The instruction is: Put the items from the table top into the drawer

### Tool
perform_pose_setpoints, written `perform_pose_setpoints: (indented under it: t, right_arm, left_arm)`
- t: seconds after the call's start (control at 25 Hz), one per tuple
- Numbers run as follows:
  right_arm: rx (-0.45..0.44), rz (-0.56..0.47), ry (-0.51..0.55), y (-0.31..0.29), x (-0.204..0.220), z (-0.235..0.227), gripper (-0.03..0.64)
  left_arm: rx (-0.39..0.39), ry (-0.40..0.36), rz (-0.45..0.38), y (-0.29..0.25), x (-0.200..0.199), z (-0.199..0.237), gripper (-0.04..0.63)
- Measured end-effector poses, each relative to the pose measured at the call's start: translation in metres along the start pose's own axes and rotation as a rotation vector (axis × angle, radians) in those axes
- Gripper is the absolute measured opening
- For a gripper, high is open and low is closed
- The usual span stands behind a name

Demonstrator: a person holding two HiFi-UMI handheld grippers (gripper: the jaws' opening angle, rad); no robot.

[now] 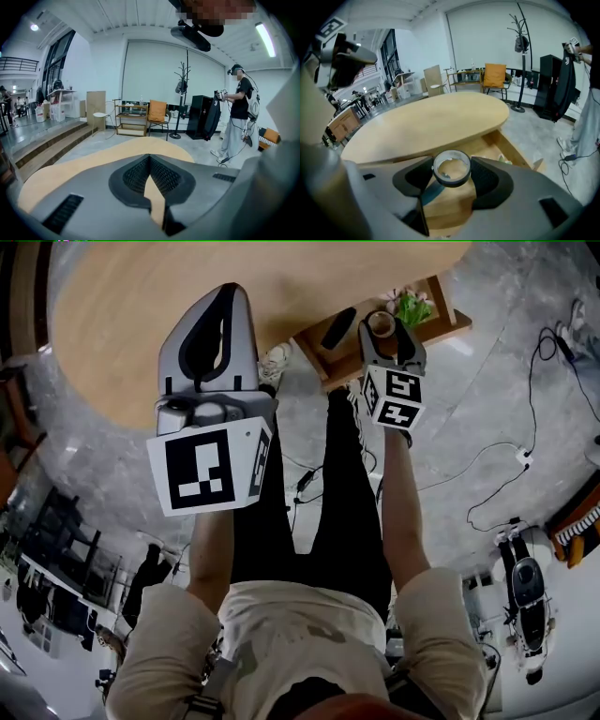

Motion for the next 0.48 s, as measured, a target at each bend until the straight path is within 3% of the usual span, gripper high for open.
perform_pose_setpoints:
  t: [0.2,0.48]
  right_arm:
    - [-0.006,0.12,0.066,-0.02,0.04,-0.008,0.264]
    - [0.016,0.158,0.075,-0.034,0.05,-0.015,0.264]
  left_arm:
    - [0.036,-0.039,0.021,-0.02,-0.001,-0.022,0.008]
    - [0.082,-0.049,0.039,-0.036,0.003,-0.051,0.008]
Point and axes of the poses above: the fingertips, and each gripper's own axes: y backward along the fingers, z to its left, x out of its underside, the point moved 1 cm from there along y, backward along the fingers, and after that the axes turned 7 degrees about x, right-handed, at the moved point
